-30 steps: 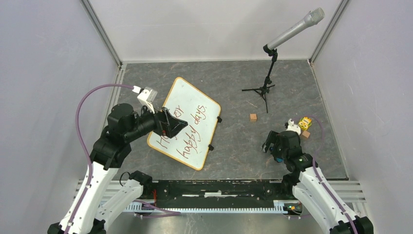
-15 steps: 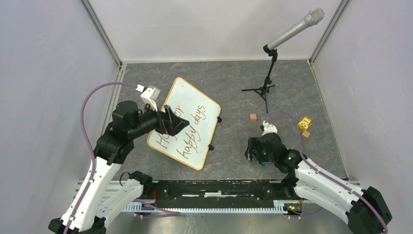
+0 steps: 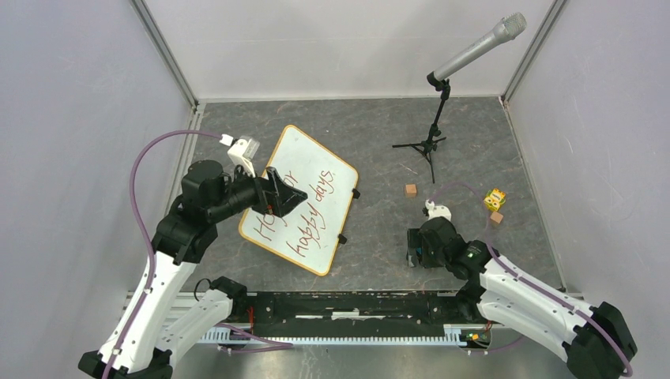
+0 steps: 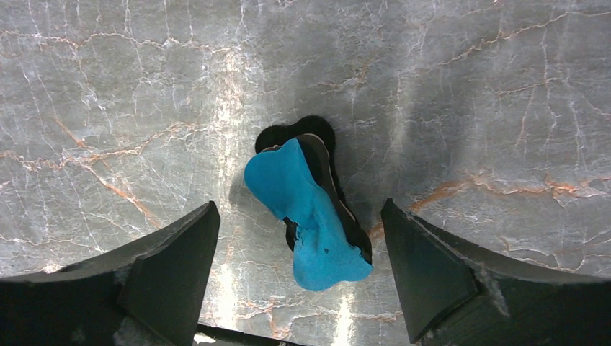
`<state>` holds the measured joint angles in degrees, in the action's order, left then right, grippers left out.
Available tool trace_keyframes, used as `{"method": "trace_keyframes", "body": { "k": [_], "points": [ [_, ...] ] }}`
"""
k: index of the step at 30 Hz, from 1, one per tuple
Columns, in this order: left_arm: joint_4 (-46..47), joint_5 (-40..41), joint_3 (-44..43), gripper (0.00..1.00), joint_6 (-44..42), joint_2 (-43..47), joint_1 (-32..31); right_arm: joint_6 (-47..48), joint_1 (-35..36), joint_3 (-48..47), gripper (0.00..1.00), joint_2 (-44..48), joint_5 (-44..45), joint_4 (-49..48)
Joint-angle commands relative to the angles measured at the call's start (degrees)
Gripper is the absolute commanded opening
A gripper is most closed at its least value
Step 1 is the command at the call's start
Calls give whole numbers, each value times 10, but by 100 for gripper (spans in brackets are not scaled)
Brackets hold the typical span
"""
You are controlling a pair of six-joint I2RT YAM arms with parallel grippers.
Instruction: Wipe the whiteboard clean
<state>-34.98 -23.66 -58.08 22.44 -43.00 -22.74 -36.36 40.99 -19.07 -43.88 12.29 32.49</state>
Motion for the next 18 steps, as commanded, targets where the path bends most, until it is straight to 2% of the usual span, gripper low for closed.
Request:
{"method": "trace_keyframes", "body": {
  "k": [1, 6, 9, 15, 18],
  "points": [
    [5, 8, -34, 100, -5, -6, 2, -35, 33, -9, 84, -15, -17, 8],
    [-14, 30, -42, 100, -21, -2, 2, -81, 103, -30, 79, -50, 23, 6],
    [-32, 50, -52, 100, -32, -4, 2, -74, 127, -51, 79, -72, 60, 19],
    [-59, 68, -93, 100, -42, -17, 3, 14, 196, -136, 94, -127, 154, 48],
    [-59, 67, -108, 100, -33, -18, 2, 113, 226, -172, 98, -168, 163, -14]
  ]
}}
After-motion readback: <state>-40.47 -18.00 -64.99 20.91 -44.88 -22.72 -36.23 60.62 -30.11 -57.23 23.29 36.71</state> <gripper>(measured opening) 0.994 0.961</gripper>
